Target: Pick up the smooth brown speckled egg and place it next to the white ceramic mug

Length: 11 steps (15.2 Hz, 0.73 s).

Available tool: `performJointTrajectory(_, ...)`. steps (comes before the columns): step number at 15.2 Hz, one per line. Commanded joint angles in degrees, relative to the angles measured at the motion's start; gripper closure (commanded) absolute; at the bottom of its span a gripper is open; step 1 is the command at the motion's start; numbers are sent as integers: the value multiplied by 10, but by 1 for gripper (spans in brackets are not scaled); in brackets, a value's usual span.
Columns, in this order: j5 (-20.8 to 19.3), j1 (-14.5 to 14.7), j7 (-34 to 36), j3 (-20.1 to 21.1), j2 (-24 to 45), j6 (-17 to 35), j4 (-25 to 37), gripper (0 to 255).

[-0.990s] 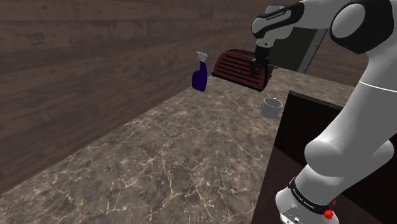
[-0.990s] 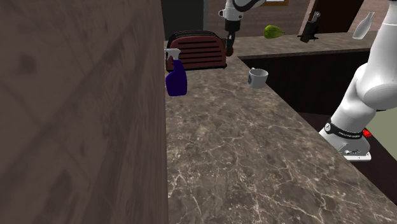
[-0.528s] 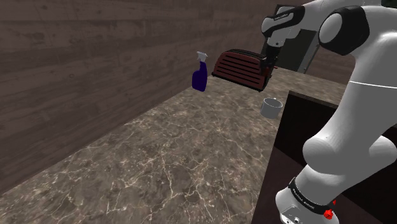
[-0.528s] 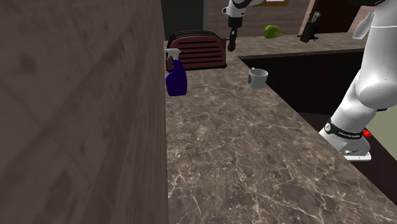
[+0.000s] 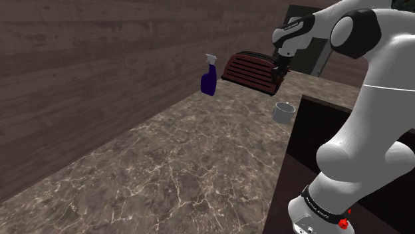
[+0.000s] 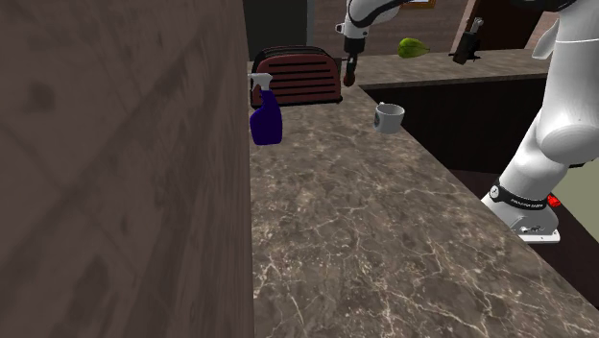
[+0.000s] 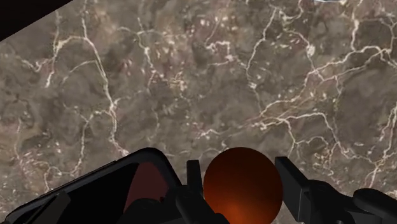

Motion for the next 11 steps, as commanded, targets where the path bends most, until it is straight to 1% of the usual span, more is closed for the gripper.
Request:
performJointTrajectory(1, 1, 0, 0, 0, 3, 15, -11, 255)
performJointTrajectory(11, 6, -1, -2, 3, 29, 83, -54, 255)
